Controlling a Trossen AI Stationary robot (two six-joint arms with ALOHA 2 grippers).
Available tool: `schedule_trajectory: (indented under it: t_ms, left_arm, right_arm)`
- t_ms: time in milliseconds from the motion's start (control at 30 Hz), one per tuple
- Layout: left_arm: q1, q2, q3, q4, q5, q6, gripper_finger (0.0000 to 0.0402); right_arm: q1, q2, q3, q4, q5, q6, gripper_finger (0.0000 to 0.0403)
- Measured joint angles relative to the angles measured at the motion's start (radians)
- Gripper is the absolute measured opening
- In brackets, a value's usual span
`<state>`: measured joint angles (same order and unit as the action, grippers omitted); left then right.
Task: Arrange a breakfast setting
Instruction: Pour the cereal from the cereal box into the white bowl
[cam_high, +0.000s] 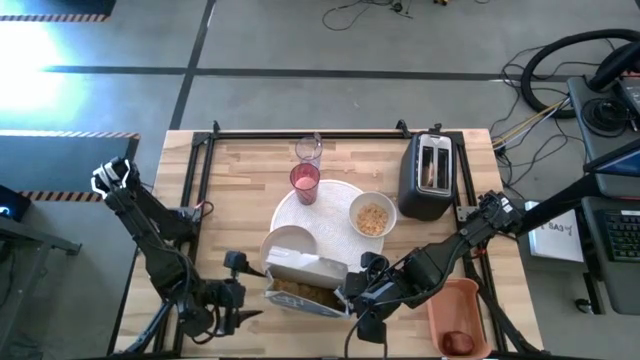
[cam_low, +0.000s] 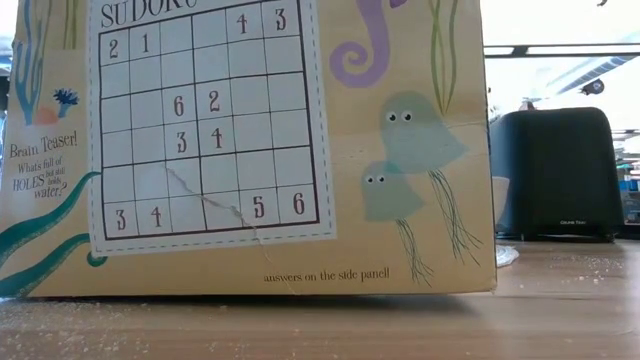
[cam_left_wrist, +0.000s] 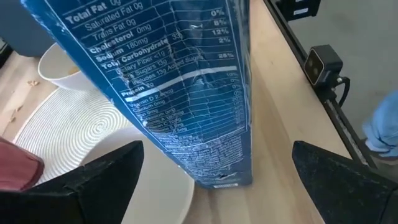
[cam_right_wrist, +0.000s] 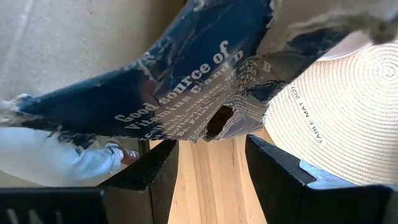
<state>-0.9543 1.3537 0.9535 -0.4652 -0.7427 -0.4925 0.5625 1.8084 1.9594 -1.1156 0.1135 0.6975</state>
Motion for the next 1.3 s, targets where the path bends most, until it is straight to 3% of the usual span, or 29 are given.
schedule_trajectory:
  t_ms: [267,1300]
  left_arm:
    - [0.005,-0.002,0.000,0.010,-0.133,-0.079,0.0392]
    - [-0.002,0.005,-0.036,0.047,-0.211,-0.306,0.0374]
  right_arm:
    - [0.000,0.000,0.000,0.000,0.000,0.000,0.0176]
    - [0.000,0.000,0.000,0.000,0.000,0.000,0.0176]
